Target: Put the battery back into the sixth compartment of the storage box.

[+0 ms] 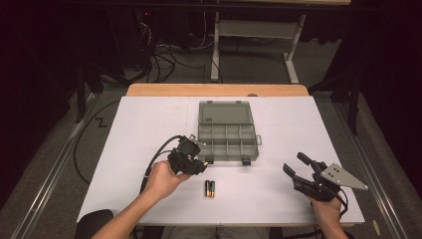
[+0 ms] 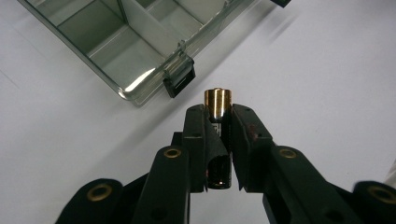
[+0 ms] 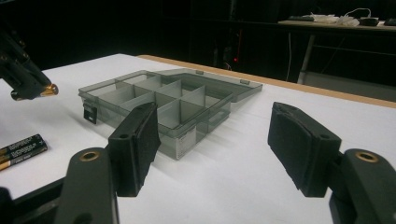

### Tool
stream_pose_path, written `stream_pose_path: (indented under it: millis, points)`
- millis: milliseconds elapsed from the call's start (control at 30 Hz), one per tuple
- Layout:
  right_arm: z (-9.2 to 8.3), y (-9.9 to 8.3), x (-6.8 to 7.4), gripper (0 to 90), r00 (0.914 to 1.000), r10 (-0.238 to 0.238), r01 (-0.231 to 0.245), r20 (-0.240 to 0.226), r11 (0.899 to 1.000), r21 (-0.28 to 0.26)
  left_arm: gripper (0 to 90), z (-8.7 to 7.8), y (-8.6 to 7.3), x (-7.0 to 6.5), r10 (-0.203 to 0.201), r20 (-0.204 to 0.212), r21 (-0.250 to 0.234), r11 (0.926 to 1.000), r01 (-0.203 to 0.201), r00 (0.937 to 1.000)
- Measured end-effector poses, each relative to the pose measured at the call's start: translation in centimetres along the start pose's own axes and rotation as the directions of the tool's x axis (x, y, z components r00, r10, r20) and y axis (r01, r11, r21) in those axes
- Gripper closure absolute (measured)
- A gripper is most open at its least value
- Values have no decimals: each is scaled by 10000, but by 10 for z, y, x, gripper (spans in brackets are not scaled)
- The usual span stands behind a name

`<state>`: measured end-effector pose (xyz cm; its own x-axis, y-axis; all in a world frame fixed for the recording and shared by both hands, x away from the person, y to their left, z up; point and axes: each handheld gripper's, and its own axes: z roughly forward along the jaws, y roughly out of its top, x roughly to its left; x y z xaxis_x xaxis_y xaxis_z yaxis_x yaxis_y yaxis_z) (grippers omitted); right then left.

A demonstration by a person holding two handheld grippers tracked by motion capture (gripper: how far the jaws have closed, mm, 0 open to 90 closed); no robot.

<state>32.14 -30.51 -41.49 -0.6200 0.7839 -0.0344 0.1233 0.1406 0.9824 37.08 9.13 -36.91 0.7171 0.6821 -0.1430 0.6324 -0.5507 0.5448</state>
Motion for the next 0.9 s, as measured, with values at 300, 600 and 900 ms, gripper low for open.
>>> stream_pose_path:
  millis: [300, 600, 900]
  points:
    - [1, 0, 0, 355, 10000, -56, 56, -32, 10000, 69, 757, 0, 14, 4, -1, 71, 19, 10000, 1, 10000]
    - [3, 0, 2, 354, 9998, -126, 128, -121, 9999, 117, 757, 5, 28, 4, 11, 26, 351, 9994, -12, 10000]
    - [3, 1, 3, 351, 9998, -119, 121, -180, 9999, 83, 757, 8, 41, 8, -37, 76, 400, 9992, 34, 10000]
